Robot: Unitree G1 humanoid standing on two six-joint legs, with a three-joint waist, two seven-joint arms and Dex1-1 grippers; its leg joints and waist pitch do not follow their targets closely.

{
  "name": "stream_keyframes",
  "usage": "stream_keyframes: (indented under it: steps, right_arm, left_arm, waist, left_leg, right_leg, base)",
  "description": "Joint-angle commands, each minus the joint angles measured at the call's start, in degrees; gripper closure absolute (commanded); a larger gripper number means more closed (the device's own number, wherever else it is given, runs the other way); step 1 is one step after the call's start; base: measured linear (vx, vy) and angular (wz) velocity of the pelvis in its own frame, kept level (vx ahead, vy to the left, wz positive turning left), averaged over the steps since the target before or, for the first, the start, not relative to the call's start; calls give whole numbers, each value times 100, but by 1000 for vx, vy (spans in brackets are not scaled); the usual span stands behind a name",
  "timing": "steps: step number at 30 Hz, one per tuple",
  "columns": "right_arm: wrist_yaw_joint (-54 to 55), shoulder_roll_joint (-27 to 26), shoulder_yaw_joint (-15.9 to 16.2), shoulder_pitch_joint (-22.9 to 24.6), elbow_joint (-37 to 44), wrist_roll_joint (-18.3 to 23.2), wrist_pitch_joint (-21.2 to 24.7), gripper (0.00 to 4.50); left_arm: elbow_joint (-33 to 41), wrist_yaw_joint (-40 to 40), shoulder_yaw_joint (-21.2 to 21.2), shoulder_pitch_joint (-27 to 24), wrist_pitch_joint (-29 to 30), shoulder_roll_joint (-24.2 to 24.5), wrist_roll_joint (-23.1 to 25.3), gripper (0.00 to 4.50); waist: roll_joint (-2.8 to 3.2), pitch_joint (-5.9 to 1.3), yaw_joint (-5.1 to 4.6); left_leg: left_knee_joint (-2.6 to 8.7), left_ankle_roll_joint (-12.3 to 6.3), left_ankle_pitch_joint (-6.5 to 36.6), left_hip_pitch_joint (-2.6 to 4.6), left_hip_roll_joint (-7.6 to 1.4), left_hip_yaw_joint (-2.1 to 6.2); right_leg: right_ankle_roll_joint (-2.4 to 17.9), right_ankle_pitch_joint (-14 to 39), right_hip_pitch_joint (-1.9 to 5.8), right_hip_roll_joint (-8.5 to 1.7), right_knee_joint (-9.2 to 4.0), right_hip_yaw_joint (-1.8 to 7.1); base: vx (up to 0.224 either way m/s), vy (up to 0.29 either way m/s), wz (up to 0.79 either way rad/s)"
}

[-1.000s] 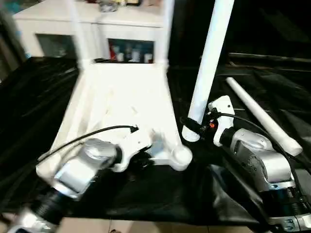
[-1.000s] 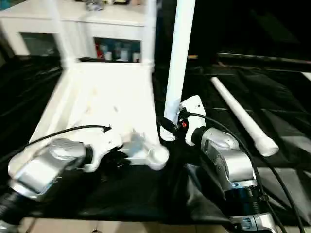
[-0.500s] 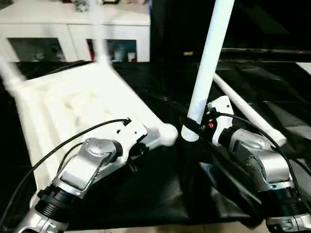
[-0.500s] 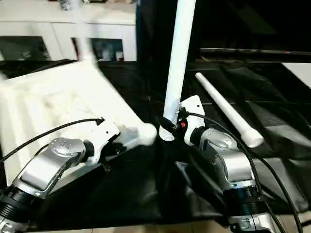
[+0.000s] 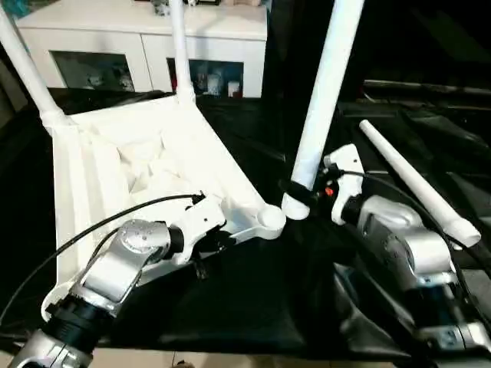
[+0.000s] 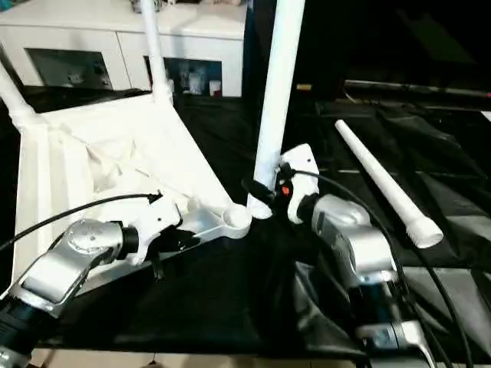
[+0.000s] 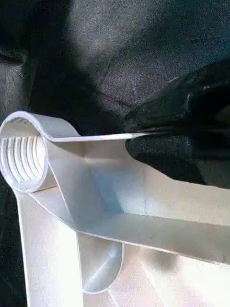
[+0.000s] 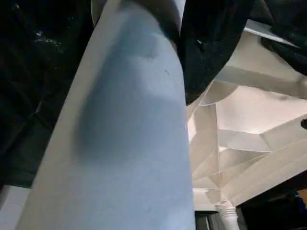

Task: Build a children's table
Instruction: Rotate table base

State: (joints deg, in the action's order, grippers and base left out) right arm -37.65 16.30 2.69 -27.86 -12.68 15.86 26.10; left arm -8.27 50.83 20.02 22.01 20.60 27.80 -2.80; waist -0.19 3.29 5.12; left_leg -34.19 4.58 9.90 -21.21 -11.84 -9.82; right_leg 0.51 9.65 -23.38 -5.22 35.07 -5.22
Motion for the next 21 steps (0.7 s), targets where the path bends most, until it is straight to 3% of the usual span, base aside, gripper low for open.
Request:
stream_keyframes:
  steps: [1, 10, 21]
  right_arm:
    - [-139, -69, 32, -210, -140, 61, -104, 259]
    - [-440, -287, 348, -506, -881, -114, -311, 259]
    - [-577, -394, 450, -675, -1608, -299, -669, 259]
  left_arm:
    - [6, 159, 7, 144, -188, -69, -103, 450]
    - [-413, 362, -72, 312, -267, -208, -216, 450]
    - [-589, 479, -144, 376, -336, -301, -215, 450]
  waist:
    - [14, -405, -30]
    - [-3, -403, -29]
    - [-18, -390, -36]
  left_leg:
    - [416, 98, 1422, 82, -96, 5]
    - [415, 104, 1487, 104, -103, -6]
    - [434, 119, 1564, 87, -110, 13]
  right_leg:
    - [880, 1647, 279, -263, -436, 286]
    - [957, 1725, 262, -274, -443, 287]
    - [822, 2109, 276, -299, -476, 282]
  base:
    - [0, 0, 0]
    - [0, 0, 0]
    - [0, 0, 0]
